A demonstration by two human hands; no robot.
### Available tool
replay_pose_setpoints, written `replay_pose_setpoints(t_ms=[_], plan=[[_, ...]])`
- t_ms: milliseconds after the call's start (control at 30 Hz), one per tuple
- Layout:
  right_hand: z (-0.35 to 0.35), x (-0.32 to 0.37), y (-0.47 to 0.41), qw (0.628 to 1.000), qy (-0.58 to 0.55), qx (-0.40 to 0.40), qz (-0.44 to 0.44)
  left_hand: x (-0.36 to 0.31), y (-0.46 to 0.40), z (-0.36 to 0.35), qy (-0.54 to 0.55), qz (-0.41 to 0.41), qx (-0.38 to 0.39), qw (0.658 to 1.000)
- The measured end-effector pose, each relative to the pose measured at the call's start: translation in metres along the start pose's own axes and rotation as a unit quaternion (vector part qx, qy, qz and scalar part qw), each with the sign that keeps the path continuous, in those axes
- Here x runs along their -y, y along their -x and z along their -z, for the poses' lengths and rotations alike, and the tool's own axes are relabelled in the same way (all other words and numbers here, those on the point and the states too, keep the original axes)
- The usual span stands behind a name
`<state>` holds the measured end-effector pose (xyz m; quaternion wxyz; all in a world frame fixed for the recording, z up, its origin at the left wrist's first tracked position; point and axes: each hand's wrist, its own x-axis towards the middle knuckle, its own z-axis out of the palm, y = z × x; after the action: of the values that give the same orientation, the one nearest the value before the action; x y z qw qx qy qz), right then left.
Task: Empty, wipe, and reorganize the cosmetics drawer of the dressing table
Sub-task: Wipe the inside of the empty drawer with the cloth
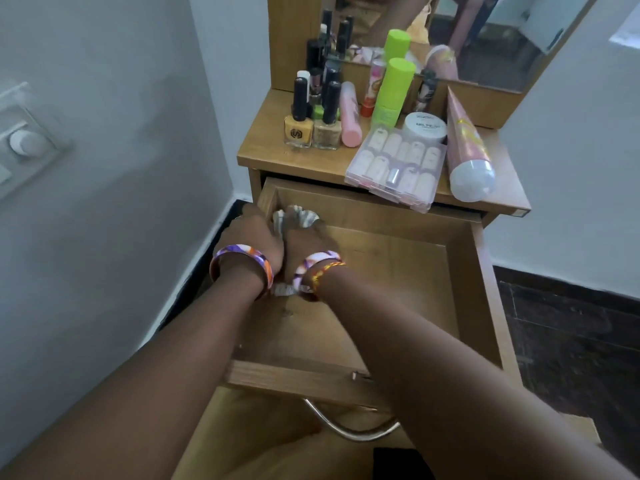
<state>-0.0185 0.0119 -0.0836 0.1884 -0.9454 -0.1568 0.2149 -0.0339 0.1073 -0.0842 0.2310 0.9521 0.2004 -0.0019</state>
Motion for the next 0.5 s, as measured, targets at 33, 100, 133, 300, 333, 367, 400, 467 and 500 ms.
replay_pose_setpoints(t_ms=[33, 100, 133, 300, 333, 367, 400, 467, 500], plan=[[-0.003, 0.003, -0.002, 1.000, 0.013, 0.008, -0.001, 0.000, 0.000, 0.001, 0.005, 0.000, -0.007, 1.000], [-0.010, -0.001, -0.001, 0.999, 0.048, -0.020, 0.012, 0.000, -0.001, 0.001, 0.017, 0.002, -0.013, 1.000], [-0.012, -0.004, 0.002, 0.998, 0.043, -0.038, 0.025, 0.001, -0.003, 0.000, 0.027, 0.004, -0.014, 1.000], [-0.005, -0.009, 0.030, 0.998, 0.024, 0.029, 0.058, 0.003, -0.007, 0.000, 0.089, 0.031, -0.008, 0.996], [-0.005, -0.007, 0.036, 0.996, 0.006, 0.081, 0.037, 0.003, -0.007, 0.000, 0.096, 0.034, -0.005, 0.995], [-0.006, -0.005, 0.044, 0.991, -0.023, 0.127, 0.021, 0.003, -0.008, 0.001, 0.100, 0.036, -0.002, 0.994], [-0.009, -0.004, 0.049, 0.984, -0.053, 0.167, 0.010, 0.003, -0.009, 0.001, 0.101, 0.037, -0.001, 0.994], [-0.004, -0.003, 0.066, 0.970, -0.099, 0.219, 0.028, 0.001, -0.009, 0.002, 0.091, 0.030, -0.001, 0.995], [0.001, -0.004, 0.073, 0.966, -0.110, 0.231, 0.040, 0.000, -0.008, 0.002, 0.082, 0.026, -0.001, 0.996]])
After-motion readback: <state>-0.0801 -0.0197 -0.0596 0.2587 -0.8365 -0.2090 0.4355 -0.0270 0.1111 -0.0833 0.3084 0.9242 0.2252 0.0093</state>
